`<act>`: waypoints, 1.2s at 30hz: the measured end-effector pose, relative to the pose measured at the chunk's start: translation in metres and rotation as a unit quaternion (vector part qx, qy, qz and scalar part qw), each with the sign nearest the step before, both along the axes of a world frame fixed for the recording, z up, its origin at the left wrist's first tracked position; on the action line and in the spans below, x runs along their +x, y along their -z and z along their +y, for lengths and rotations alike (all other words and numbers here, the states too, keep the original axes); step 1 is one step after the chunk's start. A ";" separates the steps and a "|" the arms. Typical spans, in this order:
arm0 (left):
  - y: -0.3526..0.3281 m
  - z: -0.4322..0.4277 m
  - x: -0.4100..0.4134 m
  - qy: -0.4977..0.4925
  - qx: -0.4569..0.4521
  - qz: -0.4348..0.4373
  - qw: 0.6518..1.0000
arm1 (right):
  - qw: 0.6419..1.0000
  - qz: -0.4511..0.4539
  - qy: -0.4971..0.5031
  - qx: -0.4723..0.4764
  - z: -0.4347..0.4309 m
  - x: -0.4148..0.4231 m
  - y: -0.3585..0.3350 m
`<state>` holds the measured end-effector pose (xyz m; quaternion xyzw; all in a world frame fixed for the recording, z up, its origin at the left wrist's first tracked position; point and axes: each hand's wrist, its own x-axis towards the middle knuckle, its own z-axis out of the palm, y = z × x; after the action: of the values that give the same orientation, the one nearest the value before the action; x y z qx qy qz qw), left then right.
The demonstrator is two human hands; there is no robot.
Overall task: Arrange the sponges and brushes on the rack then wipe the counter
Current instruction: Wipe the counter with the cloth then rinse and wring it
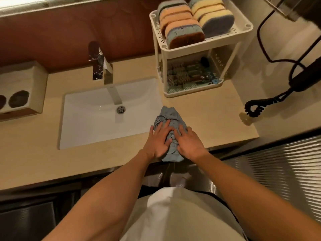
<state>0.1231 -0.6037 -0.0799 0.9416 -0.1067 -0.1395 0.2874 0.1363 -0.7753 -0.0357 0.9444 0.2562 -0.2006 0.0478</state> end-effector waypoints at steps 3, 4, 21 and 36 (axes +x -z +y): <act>0.002 0.034 -0.019 -0.009 0.046 -0.015 0.999 | 0.999 0.002 -0.035 0.012 0.031 -0.003 0.000; 0.002 0.045 -0.024 -0.009 0.062 -0.020 0.998 | 0.999 0.006 -0.042 0.014 0.042 -0.006 0.000; 0.000 0.269 -0.102 -0.097 0.073 -0.021 0.992 | 0.991 0.035 -0.114 0.063 0.273 -0.049 -0.008; -0.005 0.348 -0.131 -0.248 0.003 -0.081 0.965 | 0.968 0.030 -0.242 0.057 0.386 -0.043 -0.006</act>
<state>-0.0080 -0.2553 -0.0746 0.9476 0.1077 0.0124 0.3005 0.0930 -0.3892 -0.0295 0.8488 0.4896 -0.1968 0.0330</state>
